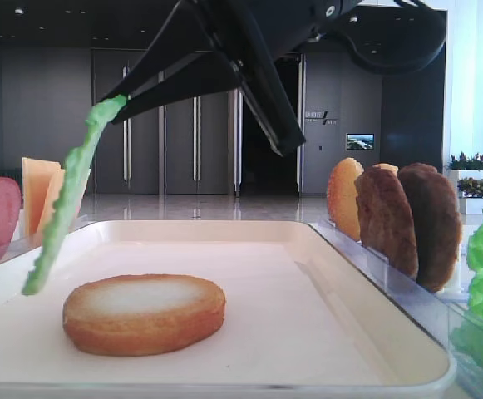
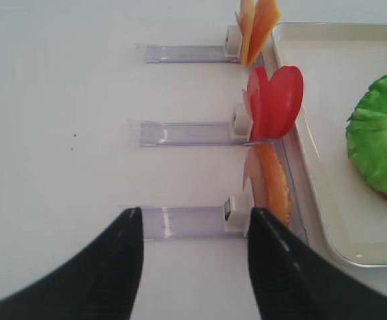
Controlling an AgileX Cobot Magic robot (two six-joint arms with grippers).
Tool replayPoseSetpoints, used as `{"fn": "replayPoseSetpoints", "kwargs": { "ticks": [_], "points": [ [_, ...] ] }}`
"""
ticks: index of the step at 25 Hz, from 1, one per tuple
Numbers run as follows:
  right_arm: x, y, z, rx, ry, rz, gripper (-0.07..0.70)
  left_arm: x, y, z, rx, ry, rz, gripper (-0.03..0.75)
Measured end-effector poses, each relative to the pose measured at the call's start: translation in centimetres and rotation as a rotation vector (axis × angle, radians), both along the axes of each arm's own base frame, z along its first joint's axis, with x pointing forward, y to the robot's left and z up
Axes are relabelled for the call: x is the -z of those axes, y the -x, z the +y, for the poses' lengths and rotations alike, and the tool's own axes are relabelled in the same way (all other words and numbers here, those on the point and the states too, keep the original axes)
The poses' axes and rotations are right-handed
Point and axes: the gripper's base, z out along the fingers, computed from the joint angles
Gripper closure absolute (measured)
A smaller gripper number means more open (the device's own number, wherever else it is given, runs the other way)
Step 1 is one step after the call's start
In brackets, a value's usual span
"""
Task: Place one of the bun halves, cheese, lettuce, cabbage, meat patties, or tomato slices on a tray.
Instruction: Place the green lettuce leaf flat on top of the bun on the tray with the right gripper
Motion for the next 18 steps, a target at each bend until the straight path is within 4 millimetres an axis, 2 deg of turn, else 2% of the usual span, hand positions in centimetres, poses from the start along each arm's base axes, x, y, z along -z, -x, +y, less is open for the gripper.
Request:
{"fn": "replayPoseSetpoints", "kwargs": {
  "ticks": [11,18],
  "points": [
    [-0.2,-0.8,-1.2,0.0,-0.028,0.018,0.605,0.0,0.0,0.0,0.0,0.0,0.0,0.325],
    [-0.7,-0.6,-0.9,-0.011,-0.089,0.046,0.605,0.0,0.0,0.0,0.0,0.0,0.0,0.325]
  ]
}}
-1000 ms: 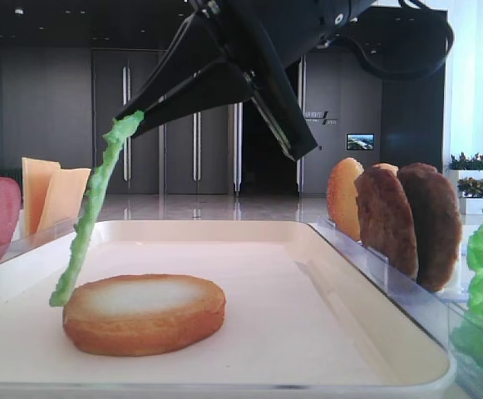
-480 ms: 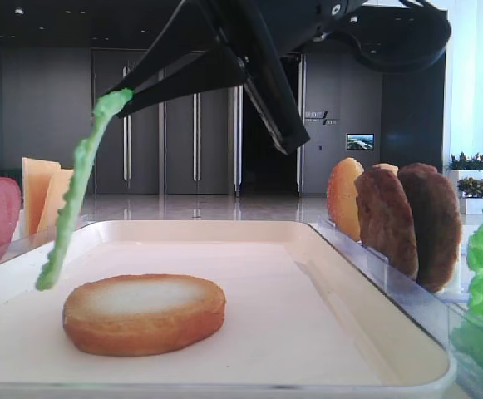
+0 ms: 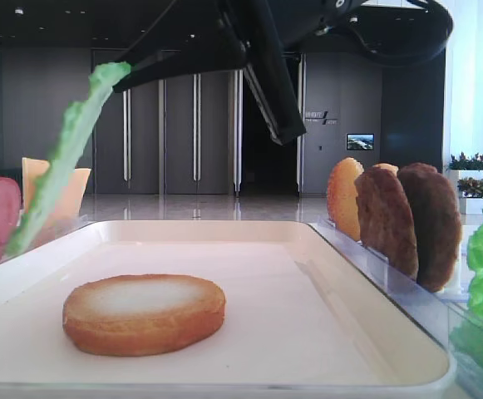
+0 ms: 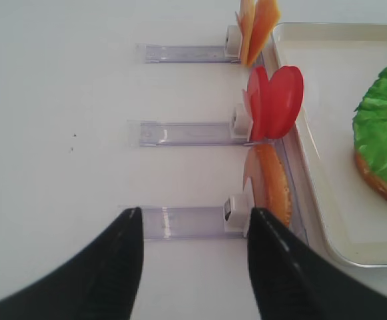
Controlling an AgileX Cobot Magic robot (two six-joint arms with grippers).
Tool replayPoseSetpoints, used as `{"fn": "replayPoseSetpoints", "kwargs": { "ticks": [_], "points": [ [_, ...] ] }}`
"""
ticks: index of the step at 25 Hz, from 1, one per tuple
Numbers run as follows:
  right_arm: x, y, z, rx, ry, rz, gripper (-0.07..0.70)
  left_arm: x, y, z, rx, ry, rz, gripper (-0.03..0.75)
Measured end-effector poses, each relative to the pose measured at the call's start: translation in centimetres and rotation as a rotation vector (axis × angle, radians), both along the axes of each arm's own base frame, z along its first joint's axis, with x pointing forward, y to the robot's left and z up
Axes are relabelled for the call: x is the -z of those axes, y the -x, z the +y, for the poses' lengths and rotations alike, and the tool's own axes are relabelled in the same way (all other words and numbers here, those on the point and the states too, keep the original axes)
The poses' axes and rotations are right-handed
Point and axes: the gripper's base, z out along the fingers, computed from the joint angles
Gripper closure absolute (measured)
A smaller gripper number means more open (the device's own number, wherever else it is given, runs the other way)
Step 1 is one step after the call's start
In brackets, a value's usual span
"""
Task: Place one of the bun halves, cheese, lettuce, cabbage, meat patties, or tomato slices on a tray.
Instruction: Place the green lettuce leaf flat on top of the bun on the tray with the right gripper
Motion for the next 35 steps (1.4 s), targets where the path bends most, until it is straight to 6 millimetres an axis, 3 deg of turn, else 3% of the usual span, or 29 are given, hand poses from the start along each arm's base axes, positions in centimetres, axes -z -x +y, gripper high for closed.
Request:
{"fn": "replayPoseSetpoints", "kwargs": {
  "ticks": [8,15,21,35],
  "points": [
    [1.6,0.2,1.2,-0.023,-0.022,0.044,0.605,0.0,0.0,0.0,0.0,0.0,0.0,0.325],
    [1.6,-0.2,0.9,-0.012,-0.027,0.022,0.605,0.0,0.0,0.0,0.0,0.0,0.0,0.325],
    [2.9,-0.2,0.9,-0.034,0.013,0.032,0.605,0.0,0.0,0.0,0.0,0.0,0.0,0.325],
    [3.1,-0.3,0.7,-0.052,0.022,0.015,0.605,0.0,0.0,0.0,0.0,0.0,0.0,0.325]
  ]
}}
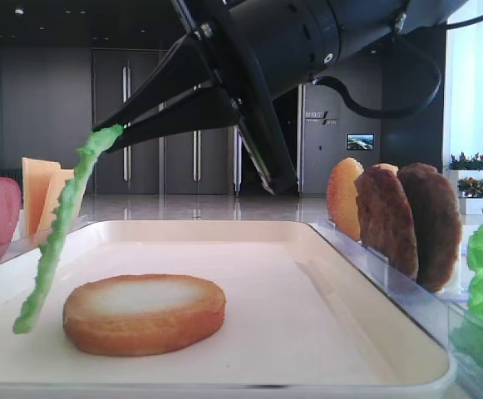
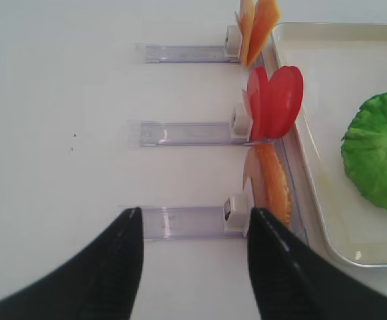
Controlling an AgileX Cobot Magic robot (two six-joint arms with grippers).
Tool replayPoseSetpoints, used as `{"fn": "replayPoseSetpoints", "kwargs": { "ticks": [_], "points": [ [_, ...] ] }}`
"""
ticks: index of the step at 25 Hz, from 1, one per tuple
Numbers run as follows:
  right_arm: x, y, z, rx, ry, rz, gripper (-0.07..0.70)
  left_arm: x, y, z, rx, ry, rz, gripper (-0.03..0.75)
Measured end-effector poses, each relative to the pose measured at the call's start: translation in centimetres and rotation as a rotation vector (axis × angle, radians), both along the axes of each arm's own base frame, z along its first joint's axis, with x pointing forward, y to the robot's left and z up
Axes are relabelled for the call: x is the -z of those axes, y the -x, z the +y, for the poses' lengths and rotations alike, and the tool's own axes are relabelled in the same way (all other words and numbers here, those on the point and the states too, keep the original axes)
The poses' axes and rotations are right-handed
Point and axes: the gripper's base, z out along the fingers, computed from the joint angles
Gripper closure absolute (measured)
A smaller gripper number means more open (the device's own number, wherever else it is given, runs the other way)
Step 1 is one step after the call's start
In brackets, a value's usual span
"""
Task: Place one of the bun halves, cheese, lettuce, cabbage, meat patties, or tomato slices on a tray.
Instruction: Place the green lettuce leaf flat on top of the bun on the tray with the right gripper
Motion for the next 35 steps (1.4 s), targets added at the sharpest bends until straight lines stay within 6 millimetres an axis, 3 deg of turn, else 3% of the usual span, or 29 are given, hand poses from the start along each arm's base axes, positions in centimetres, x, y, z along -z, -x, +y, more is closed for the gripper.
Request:
{"fn": "replayPoseSetpoints", "kwargs": {
  "ticks": [7,35],
  "points": [
    [0.1,-0.7,-1.2,0.006,0.011,-0.003,0.605,0.0,0.0,0.0,0.0,0.0,0.0,0.325],
    [0.1,-0.5,-1.3,-0.026,0.015,0.001,0.605,0.0,0.0,0.0,0.0,0.0,0.0,0.325]
  ]
}}
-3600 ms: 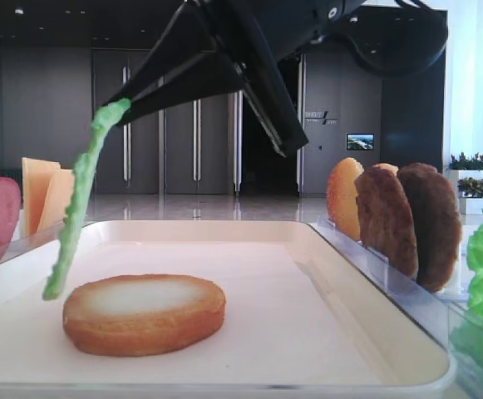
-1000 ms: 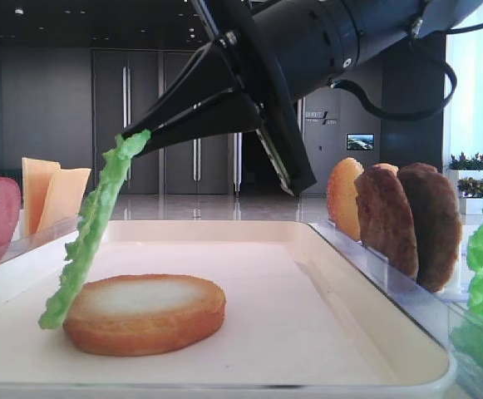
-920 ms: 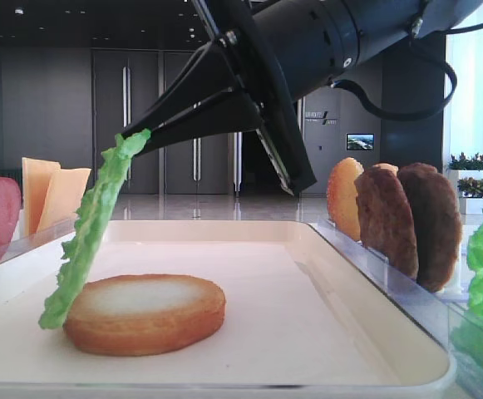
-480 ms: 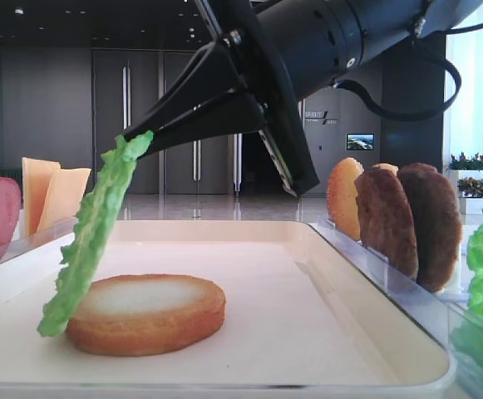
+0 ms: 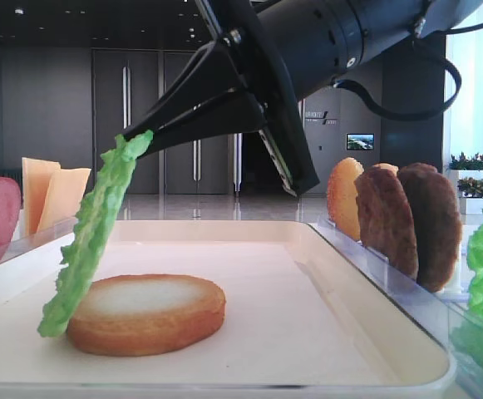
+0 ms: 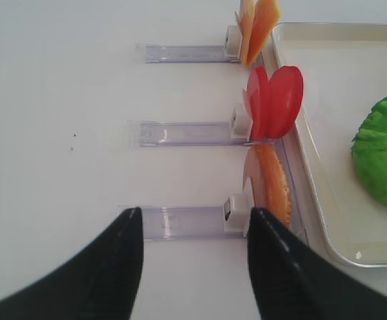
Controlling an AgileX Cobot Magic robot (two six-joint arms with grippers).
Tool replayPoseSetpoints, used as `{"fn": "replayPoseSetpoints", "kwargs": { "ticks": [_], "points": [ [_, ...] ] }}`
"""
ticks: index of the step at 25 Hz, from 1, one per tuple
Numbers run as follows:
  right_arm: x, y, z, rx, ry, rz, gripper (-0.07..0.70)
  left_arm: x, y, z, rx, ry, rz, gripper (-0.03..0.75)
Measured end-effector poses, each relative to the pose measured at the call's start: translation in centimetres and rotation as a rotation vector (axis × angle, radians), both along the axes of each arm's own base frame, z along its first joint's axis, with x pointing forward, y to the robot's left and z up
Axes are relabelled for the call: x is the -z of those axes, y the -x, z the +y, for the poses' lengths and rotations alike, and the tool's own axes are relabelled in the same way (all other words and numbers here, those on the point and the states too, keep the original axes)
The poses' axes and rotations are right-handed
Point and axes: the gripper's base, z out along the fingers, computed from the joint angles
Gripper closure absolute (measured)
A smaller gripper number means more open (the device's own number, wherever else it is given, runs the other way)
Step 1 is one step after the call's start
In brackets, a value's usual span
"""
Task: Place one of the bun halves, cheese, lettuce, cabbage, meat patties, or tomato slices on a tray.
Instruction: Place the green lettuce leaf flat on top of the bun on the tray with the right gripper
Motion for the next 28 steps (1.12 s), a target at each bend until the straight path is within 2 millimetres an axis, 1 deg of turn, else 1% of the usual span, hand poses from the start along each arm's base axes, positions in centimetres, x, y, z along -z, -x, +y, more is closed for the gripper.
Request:
{"fn": "replayPoseSetpoints", "kwargs": {
  "ticks": [20,28],
  "points": [
    [0.3,-0.1,-0.2,0.002,0.029,-0.025,0.605,0.0,0.0,0.0,0.0,0.0,0.0,0.325],
    [0.1,-1.1,-1.6,0.028,0.017,-0.009,0.605,0.0,0.0,0.0,0.0,0.0,0.0,0.325]
  ]
}}
